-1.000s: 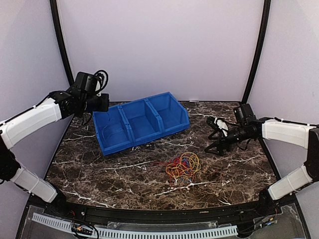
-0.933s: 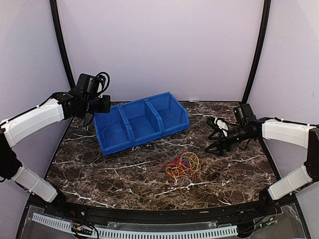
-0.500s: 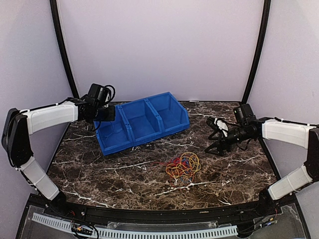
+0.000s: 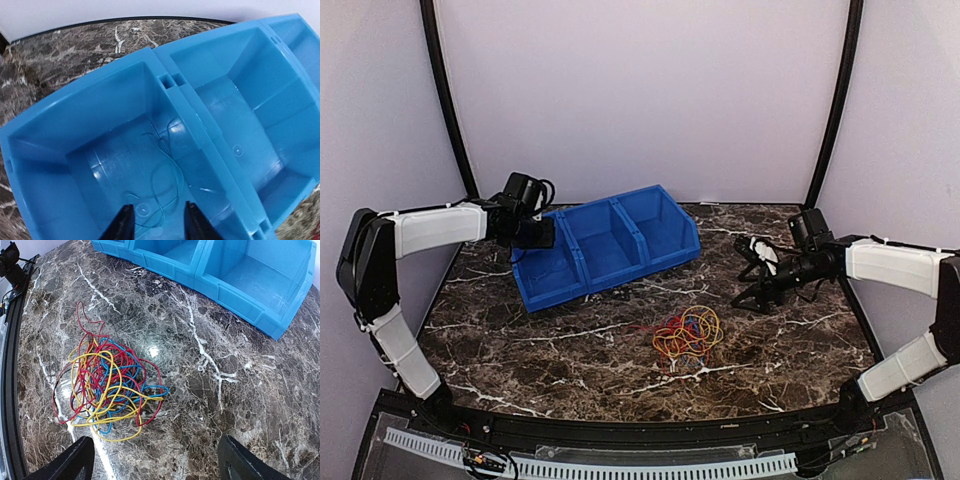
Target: Untangle the cables
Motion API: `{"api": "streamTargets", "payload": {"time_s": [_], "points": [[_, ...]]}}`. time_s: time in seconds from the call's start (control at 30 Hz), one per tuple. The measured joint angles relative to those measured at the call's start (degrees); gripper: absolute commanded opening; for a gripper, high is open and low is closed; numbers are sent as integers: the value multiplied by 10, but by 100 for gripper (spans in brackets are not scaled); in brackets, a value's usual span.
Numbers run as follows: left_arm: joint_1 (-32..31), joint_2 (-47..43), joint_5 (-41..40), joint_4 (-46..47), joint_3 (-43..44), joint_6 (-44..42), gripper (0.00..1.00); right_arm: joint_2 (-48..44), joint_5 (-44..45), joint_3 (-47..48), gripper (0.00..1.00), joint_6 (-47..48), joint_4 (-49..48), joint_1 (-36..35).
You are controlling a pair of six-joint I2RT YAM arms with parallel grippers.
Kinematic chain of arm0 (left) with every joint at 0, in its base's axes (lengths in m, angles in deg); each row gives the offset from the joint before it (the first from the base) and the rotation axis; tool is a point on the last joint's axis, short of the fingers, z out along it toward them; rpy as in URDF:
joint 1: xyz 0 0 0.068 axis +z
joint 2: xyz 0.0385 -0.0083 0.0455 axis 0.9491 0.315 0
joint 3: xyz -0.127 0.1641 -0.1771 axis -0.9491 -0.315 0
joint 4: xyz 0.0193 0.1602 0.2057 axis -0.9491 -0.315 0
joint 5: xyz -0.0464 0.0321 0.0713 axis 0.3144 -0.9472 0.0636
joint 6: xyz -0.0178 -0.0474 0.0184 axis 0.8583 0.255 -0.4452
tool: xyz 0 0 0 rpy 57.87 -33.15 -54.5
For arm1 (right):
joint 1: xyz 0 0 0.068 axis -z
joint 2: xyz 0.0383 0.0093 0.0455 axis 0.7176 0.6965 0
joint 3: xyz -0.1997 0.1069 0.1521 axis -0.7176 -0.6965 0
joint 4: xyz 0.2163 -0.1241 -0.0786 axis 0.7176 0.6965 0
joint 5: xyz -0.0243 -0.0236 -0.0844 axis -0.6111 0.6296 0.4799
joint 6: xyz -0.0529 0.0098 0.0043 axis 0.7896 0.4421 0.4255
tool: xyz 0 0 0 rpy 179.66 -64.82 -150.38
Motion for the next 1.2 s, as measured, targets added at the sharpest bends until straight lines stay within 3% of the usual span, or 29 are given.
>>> {"api": "streamTargets", "payload": {"time_s": [0.27,0.5,0.77,0.93,1.2], "points": [[0,-34,1,-28,15,-10,57,10,4,15,86,0,5,0],[0,-210,29,5,-19,-33,59,10,15,35,86,-2,30,0],[-39,-355,100,128,-142,-101,59,14,17,127,84,-2,64,0],[-100,-339,144,186,-167,-148,57,-1,25,173,84,-4,90,-1],[-137,-243,247,278,-116,-172,56,-67,25,183,80,-7,99,-7]]}}
